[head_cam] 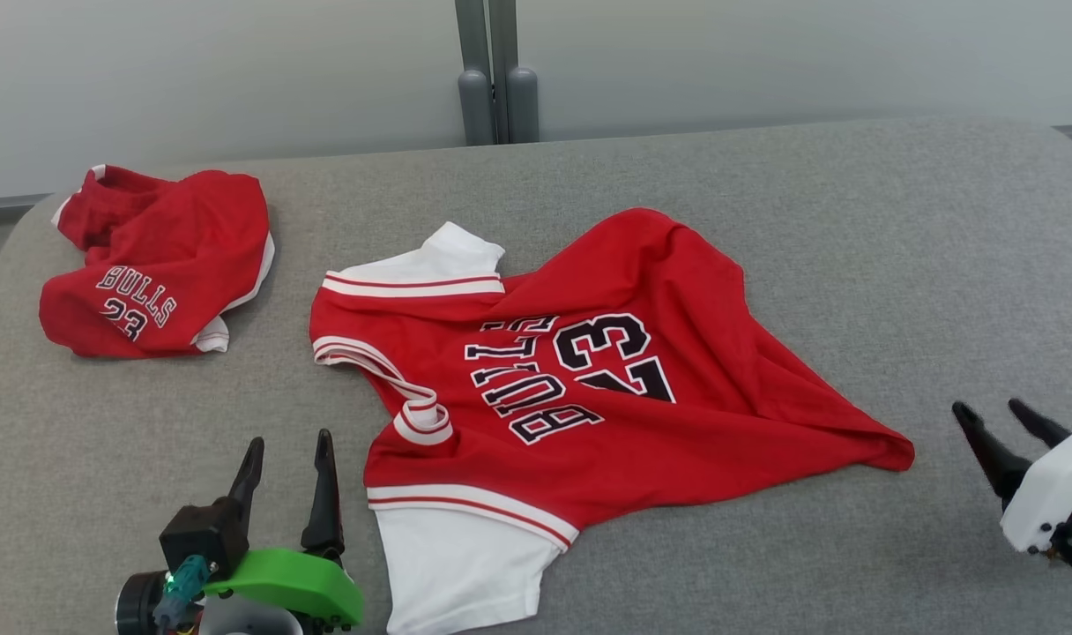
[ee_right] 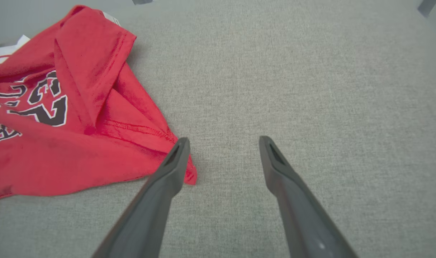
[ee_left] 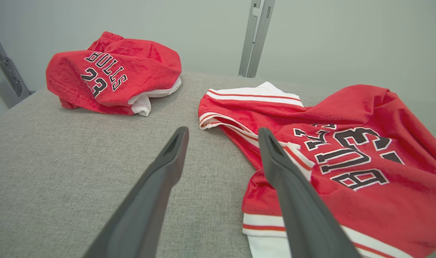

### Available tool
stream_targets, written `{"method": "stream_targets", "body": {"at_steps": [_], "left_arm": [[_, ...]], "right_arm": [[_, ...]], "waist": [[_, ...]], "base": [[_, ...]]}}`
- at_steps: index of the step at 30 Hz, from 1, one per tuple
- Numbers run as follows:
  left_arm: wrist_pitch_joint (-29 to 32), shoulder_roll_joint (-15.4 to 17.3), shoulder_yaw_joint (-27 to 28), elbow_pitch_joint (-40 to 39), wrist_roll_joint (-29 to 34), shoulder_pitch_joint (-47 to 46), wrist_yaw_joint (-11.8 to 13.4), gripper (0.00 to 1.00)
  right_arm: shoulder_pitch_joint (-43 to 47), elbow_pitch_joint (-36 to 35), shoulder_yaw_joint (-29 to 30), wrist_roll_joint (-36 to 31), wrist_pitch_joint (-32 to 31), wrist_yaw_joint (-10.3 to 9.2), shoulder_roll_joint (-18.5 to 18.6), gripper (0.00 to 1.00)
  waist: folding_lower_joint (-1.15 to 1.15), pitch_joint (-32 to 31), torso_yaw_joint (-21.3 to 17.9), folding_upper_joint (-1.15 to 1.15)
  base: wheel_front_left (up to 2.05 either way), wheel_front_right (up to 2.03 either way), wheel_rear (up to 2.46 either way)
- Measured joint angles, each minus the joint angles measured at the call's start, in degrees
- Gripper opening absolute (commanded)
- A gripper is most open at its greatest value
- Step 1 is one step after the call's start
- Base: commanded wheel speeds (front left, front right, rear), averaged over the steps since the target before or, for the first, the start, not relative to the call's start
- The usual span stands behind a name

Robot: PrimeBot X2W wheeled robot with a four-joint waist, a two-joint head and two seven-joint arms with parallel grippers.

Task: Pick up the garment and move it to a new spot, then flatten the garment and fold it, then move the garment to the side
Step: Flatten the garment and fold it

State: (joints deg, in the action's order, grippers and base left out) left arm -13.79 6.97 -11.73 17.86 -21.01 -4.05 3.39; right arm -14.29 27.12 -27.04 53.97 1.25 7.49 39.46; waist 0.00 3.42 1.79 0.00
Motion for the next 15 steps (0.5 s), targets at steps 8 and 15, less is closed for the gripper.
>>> {"method": "stream_targets", "body": {"at_steps": [8, 15], "left_arm": [[-0.8, 1.0, 1.7, -3.9, -0.4, 2.9, 0.8, 1.00], [-0.9, 2.3, 2.4, -9.1, 0.0, 5.4, 1.7, 1.00]], "right_arm": [[5.1, -6.8, 10.9, -7.4, 12.8, 0.00, -6.2, 1.00], [12.0, -11.3, 17.9, -16.2, 13.6, 0.00, -13.9, 1.00]], "waist": [[0.00, -2.9, 0.4, 0.00], [0.00, -4.0, 0.9, 0.00]], "base": [[0.00, 0.00, 0.00], [0.00, 0.00, 0.00]]}}
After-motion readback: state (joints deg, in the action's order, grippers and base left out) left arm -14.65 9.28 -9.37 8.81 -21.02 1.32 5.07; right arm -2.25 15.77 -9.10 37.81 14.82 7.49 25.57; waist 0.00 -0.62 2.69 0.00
